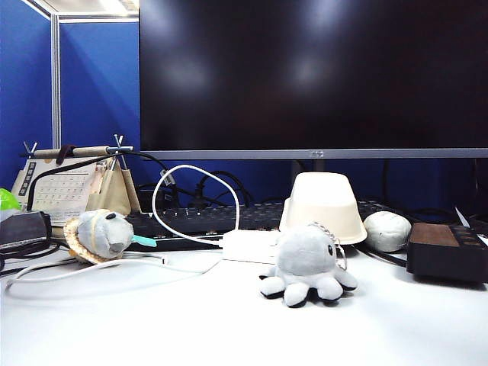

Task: Place the tilting octopus upright.

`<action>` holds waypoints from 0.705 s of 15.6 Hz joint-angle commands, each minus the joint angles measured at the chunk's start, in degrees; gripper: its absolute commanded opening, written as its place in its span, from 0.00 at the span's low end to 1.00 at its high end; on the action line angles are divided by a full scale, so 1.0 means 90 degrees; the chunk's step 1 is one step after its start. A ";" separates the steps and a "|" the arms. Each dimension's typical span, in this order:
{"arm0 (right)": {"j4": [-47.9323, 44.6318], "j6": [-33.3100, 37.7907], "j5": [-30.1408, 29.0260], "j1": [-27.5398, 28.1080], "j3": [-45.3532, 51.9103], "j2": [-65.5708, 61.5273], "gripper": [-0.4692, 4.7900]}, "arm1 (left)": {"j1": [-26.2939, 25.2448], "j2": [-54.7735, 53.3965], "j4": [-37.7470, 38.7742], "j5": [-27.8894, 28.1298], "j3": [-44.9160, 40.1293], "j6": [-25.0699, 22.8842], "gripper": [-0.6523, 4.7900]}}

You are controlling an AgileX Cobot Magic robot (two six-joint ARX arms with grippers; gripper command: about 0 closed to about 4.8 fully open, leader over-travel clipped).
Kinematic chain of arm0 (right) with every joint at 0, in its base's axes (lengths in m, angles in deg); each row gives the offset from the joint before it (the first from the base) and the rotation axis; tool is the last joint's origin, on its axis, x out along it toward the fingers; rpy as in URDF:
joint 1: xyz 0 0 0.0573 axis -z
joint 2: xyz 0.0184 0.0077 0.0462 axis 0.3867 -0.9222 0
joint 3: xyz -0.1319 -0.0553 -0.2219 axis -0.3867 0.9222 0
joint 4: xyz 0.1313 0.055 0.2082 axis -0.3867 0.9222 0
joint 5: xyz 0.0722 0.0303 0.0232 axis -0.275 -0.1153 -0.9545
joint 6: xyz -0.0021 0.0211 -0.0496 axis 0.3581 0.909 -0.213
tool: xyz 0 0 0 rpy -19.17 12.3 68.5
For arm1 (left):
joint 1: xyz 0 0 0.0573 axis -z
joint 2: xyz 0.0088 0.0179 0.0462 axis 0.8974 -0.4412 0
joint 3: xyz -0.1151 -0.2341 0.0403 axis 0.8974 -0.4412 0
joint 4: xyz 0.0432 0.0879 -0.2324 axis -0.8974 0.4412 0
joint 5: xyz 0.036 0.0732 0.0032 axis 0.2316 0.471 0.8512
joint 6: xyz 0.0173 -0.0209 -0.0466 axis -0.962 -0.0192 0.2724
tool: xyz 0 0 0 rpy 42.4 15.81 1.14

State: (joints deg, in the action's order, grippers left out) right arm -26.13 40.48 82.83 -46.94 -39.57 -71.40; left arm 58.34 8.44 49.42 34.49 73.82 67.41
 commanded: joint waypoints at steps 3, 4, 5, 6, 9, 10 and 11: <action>-0.0039 0.0005 0.0032 0.0000 -0.0017 -0.0005 0.09 | -0.0007 0.0017 -0.0075 -0.0019 0.0012 0.0024 0.16; -0.0039 0.0005 0.0032 0.0000 -0.0017 -0.0005 0.09 | -0.0007 0.0017 -0.0078 -0.0019 0.0012 0.0024 0.16; -0.0039 0.0005 0.0032 -0.0002 -0.0017 -0.0005 0.09 | -0.0007 0.0017 -0.0078 -0.0019 0.0012 0.0024 0.16; -0.0039 0.0005 0.0032 -0.0002 -0.0017 -0.0005 0.09 | -0.0007 0.0017 -0.0075 -0.0022 0.0012 0.0024 0.16; -0.0041 0.0002 0.0036 0.0017 -0.0017 0.0000 0.09 | -0.0007 0.0017 -0.0075 -0.0019 0.0012 0.0024 0.16; -0.0049 0.0005 0.0070 0.0155 -0.0017 0.0000 0.09 | -0.0007 0.0017 -0.0075 -0.0022 0.0012 0.0024 0.16; -0.0143 0.0007 0.0002 0.0527 -0.0012 -0.0012 0.09 | -0.0007 0.0017 -0.0075 -0.0019 0.0012 0.0024 0.16</action>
State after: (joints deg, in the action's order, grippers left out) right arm -26.15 40.50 82.83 -44.23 -39.57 -71.40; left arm 58.34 8.44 49.42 34.49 73.82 67.41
